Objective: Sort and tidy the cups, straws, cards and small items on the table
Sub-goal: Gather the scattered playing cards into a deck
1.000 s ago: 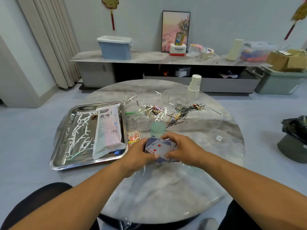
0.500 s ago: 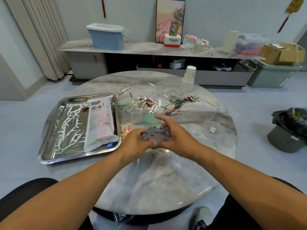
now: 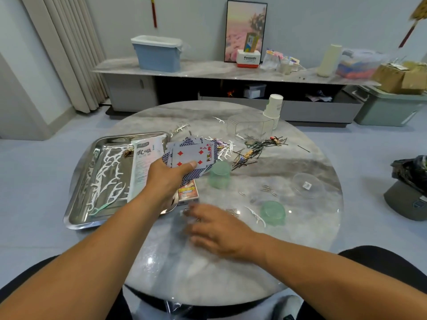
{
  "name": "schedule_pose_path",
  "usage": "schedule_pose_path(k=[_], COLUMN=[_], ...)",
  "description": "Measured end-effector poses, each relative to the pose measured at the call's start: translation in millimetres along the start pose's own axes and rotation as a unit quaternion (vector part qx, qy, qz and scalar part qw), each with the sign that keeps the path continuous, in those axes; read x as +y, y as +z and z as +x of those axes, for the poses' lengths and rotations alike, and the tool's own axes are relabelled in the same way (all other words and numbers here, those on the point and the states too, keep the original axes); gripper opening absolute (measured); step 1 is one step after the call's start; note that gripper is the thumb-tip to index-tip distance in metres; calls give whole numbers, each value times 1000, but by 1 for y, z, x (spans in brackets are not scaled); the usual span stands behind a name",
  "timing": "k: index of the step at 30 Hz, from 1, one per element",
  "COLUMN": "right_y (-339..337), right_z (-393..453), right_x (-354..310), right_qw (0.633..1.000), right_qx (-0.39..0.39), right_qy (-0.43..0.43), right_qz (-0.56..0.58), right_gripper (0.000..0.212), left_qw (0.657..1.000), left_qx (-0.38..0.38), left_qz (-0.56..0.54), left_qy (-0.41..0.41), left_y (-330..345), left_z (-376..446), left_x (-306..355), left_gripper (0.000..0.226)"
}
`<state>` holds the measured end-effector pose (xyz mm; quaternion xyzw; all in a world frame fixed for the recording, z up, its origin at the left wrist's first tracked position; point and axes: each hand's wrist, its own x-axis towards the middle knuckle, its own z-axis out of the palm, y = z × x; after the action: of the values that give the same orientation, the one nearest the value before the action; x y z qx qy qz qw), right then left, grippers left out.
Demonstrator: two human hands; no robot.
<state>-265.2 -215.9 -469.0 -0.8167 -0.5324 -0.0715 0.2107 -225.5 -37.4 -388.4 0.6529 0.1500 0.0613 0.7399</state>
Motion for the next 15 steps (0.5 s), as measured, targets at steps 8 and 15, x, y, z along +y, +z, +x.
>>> schedule_pose_path(k=[8,15], right_y=[1,-10], right_z=[-19,-8], right_x=[24,48], right_qw=[980,971], right_qx=[-188,-40], right_qy=[28,202], right_qz=[-62,-123], right_gripper=[60,42], left_qw=[1000,999], left_qx=[7,14], left_qz=[-4,-22], left_qy=[-20,-20], left_y=[-31,-36], left_z=[10,10], left_x=[7,14], left_gripper=[41,35])
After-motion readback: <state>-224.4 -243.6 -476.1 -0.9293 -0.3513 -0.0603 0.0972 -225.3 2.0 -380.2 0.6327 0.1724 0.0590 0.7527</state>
